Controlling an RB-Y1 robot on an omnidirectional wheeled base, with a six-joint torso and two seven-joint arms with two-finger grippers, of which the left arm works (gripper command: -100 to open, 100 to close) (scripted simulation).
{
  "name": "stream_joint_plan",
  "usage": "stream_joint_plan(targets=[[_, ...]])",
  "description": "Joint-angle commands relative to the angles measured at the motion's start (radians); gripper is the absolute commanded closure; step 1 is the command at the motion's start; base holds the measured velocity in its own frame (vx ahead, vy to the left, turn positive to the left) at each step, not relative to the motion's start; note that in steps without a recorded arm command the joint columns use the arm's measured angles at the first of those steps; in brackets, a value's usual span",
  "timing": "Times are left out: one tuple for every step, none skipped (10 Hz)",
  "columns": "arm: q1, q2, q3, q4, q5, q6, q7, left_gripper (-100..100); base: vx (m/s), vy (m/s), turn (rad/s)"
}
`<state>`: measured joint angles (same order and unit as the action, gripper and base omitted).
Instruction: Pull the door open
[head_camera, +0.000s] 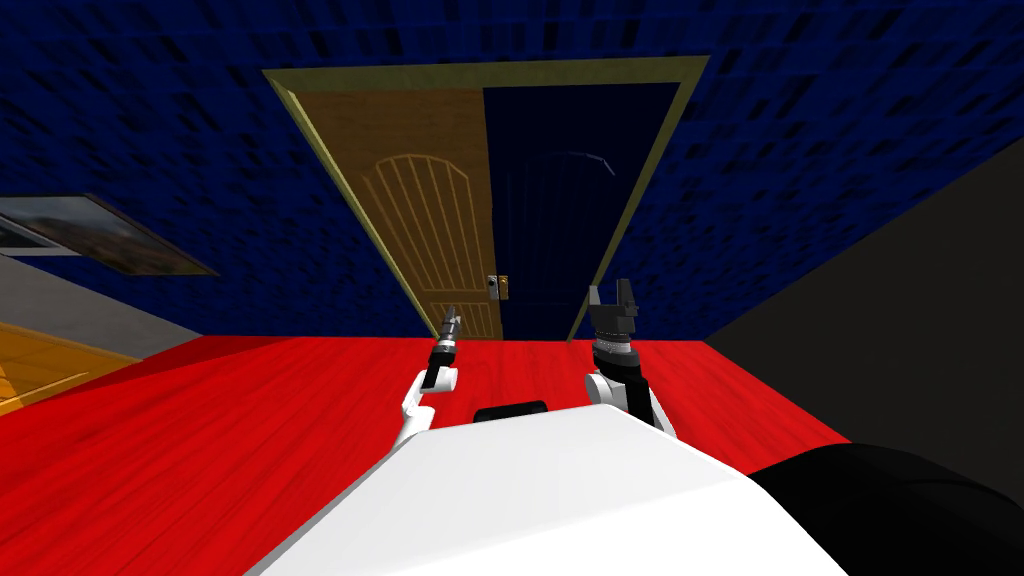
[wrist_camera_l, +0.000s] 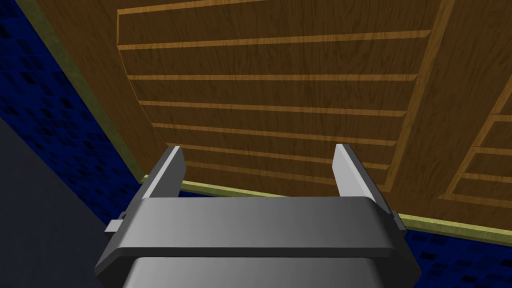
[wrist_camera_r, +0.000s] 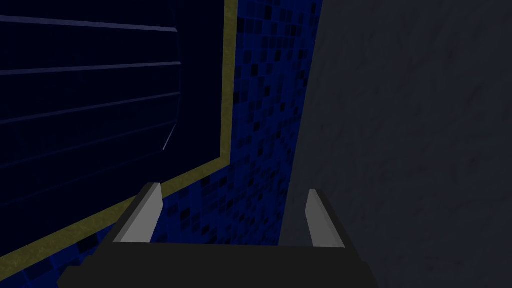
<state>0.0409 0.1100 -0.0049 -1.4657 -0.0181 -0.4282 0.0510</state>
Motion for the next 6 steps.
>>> stream_joint_plan(targets=[[-0.017, 0.005, -0.001, 0.037, 0.005, 0.005, 0.006, -100, 0.111, -0.031, -0.023], [-0.029, 0.006, -0.002, 0.057, 0.007, 0.009, 0.008, -100, 0.095, -0.031, -0.028], [-0.041, 0.007, -0.002, 0.078, 0.010, 0.014, 0.011, -100, 0.096, -0.022, -0.023], [-0.053, 0.008, -0.003, 0.099, 0.012, 0.018, 0.013, -100, 0.100, -0.019, -0.023], [-0.065, 0.008, -0.004, 0.120, 0.015, 0.023, 0.015, -100, 0.100, -0.039, -0.027], [-0.076, 0.009, -0.004, 0.140, 0.017, 0.027, 0.018, -100, 0.109, -0.036, -0.023]])
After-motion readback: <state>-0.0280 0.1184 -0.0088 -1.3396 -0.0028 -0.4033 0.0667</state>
